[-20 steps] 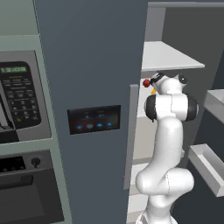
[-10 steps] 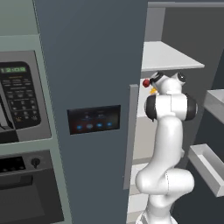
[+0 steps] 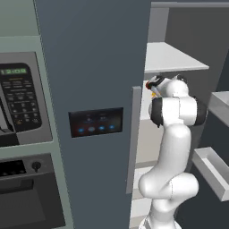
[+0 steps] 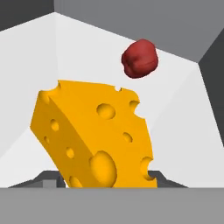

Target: Pick the cheese from the fridge and the cheese grater from the cabinet and place them next to the salad bowl.

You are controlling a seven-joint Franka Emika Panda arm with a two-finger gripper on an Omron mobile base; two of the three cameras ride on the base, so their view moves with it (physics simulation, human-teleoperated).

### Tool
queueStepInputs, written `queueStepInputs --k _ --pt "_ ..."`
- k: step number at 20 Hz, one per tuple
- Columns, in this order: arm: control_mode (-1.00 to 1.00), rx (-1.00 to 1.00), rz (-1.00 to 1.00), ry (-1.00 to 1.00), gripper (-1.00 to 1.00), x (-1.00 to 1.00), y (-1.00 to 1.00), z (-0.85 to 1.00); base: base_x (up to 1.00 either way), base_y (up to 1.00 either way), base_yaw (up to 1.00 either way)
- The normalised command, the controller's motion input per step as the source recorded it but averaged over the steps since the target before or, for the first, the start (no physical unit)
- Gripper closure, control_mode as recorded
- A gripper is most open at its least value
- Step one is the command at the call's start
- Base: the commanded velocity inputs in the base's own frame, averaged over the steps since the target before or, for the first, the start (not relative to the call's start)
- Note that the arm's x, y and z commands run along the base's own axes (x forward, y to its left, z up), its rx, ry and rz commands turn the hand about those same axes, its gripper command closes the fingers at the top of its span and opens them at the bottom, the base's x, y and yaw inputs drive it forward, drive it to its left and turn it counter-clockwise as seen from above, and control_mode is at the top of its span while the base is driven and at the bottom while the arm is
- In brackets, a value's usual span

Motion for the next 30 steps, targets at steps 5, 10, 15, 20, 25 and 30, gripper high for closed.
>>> queueStepInputs --k 5,10,15,20,25,30 --pt "-1.00 -0.04 0.01 -0.08 1.00 -0.96 0.09 0.46 0.00 0.00 0.00" --pt "-1.00 -0.10 0.07 0.00 1.00 -1.00 0.41 0.54 0.00 0.00 0.00" --pt "-1.00 -0.13 0.08 0.00 1.00 -1.00 0.49 0.71 0.00 0.00 0.00" --pt "-1.00 -0.14 0.09 0.00 1.00 -1.00 0.42 0.89 0.00 0.00 0.00" --pt "-1.00 -0.11 0.07 0.01 1.00 -1.00 0.02 0.99 0.00 0.00 0.00" --pt "-1.00 -0.03 0.07 0.04 1.00 -1.00 0.00 0.94 0.00 0.00 0.00"
